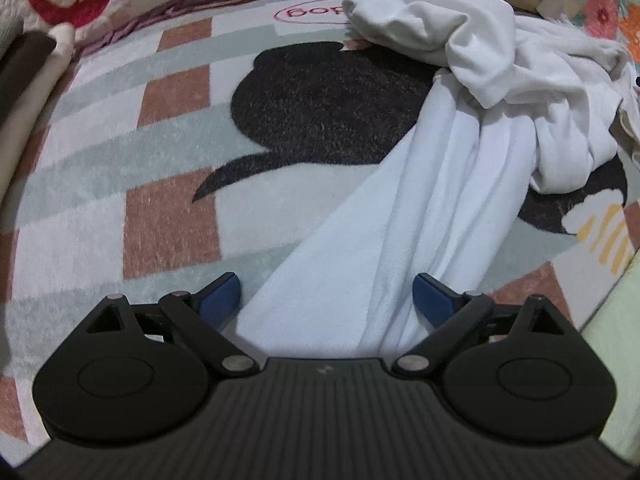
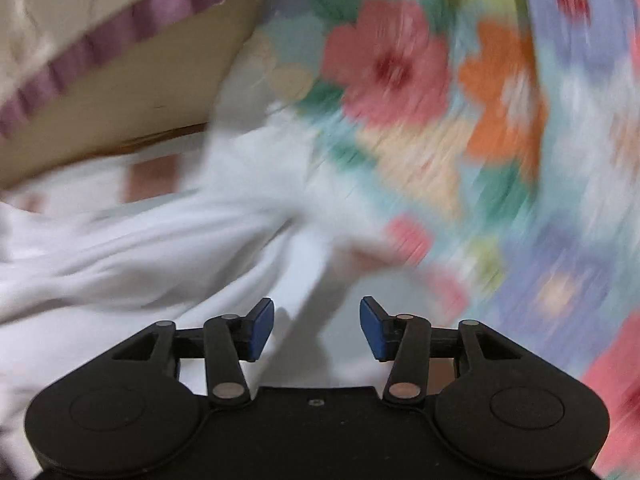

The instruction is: Fold clothes

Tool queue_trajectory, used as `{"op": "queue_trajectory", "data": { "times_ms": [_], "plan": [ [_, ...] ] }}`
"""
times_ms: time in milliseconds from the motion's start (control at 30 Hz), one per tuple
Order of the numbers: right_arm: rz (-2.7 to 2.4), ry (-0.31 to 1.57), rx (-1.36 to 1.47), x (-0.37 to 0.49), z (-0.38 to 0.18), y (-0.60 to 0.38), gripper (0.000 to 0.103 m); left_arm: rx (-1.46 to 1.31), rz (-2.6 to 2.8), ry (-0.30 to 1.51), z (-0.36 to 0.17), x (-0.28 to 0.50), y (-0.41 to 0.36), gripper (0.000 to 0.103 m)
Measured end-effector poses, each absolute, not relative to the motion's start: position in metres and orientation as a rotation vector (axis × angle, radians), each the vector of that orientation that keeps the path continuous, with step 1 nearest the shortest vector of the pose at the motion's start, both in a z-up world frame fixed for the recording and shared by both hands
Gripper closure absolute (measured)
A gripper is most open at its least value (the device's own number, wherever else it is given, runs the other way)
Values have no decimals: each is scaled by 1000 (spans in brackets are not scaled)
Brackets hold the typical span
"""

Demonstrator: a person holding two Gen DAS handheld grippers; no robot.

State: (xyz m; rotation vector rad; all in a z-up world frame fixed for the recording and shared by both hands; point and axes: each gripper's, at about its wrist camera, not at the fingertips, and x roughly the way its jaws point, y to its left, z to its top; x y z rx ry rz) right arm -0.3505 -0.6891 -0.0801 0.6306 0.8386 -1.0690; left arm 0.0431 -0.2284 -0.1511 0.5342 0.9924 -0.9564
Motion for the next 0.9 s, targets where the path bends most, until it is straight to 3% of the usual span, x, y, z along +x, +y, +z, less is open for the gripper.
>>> {"op": "queue_trajectory", "data": {
  "times_ms": [67, 133, 233, 300, 400, 567, 600, 633, 667, 700, 733, 800, 900],
  "plan": [
    [-993, 795, 761, -359, -89, -666, 42, 536, -959, 981, -150, 39, -230, 19],
    [-930, 764, 865, -364, -98, -643, 41, 539, -963, 969, -149, 36, -232, 38],
    [-848, 746, 929, -360, -107, -612, 41, 542, -967, 951, -148, 30, -234, 60],
    [-783, 749, 945, -353, -113, -595, 41, 544, -970, 939, -147, 27, -236, 60],
    [-733, 764, 906, -338, -119, -580, 40, 532, -959, 928, -147, 24, -237, 43],
    [-777, 753, 705, -325, -104, -579, 7, 479, -908, 924, -152, 26, -236, 31],
    [-785, 750, 665, -323, -101, -579, 7, 483, -909, 914, -152, 24, -237, 30],
    [-793, 748, 625, -320, -98, -579, 11, 487, -910, 904, -152, 22, -238, 34],
    [-801, 744, 585, -317, -95, -579, 31, 488, -912, 899, -152, 21, -239, 39],
    [-809, 741, 545, -315, -92, -578, 53, 483, -920, 909, -150, 20, -239, 54],
    [-816, 738, 505, -312, -89, -578, 90, 476, -924, 910, -146, 20, -239, 74],
    [-830, 730, 424, -307, -83, -578, 94, 458, -904, 866, -129, 23, -233, 91],
    [-863, 706, 306, -304, -68, -579, 94, 432, -874, 800, -104, 27, -224, 94]
  ]
}}
